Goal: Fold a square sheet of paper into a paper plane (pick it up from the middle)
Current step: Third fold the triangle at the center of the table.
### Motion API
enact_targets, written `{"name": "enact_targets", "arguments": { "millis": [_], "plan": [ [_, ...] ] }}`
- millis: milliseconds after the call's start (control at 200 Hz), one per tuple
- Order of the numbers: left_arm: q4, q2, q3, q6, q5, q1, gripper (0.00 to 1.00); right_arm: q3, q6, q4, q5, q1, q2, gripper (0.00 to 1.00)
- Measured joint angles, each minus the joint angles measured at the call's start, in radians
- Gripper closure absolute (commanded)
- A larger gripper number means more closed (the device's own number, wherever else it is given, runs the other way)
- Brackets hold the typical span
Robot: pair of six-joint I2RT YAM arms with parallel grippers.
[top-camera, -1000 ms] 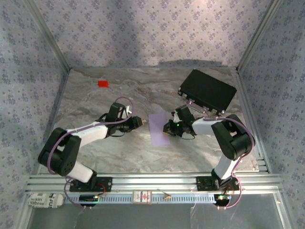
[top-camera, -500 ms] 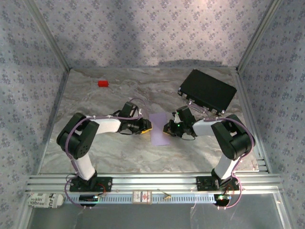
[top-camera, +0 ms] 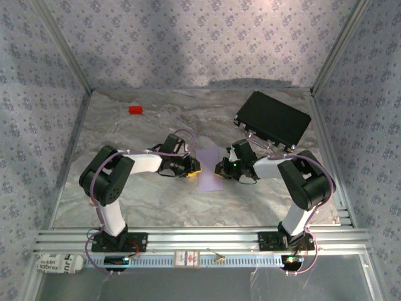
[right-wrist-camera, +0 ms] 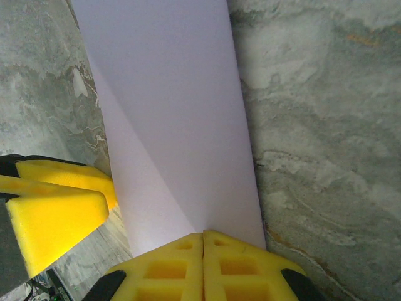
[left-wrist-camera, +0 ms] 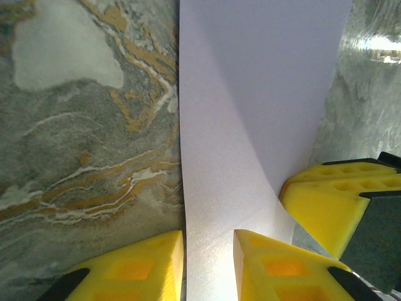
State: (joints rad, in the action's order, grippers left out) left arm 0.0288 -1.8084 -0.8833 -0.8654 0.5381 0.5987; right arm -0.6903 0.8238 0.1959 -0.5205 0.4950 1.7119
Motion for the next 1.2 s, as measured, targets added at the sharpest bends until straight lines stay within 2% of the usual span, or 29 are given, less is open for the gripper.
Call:
{"name": "enact_targets", "arguments": {
  "millis": [914, 1034, 1199],
  "plan": [
    [0.041, -0.013, -0.003, -0.020, 0.023, 0.000, 0.73, 0.000, 0.000, 0.008, -0.001, 0.000, 0.004, 0.92],
    [0.062, -0.013, -0.003, -0.028, 0.023, 0.002, 0.76, 0.000, 0.000, 0.012, -0.001, -0.001, 0.005, 0.92],
    [0.082, -0.013, -0.003, -0.042, 0.023, 0.004, 0.86, 0.003, 0.000, 0.021, -0.001, -0.002, 0.005, 0.90]
  ]
}}
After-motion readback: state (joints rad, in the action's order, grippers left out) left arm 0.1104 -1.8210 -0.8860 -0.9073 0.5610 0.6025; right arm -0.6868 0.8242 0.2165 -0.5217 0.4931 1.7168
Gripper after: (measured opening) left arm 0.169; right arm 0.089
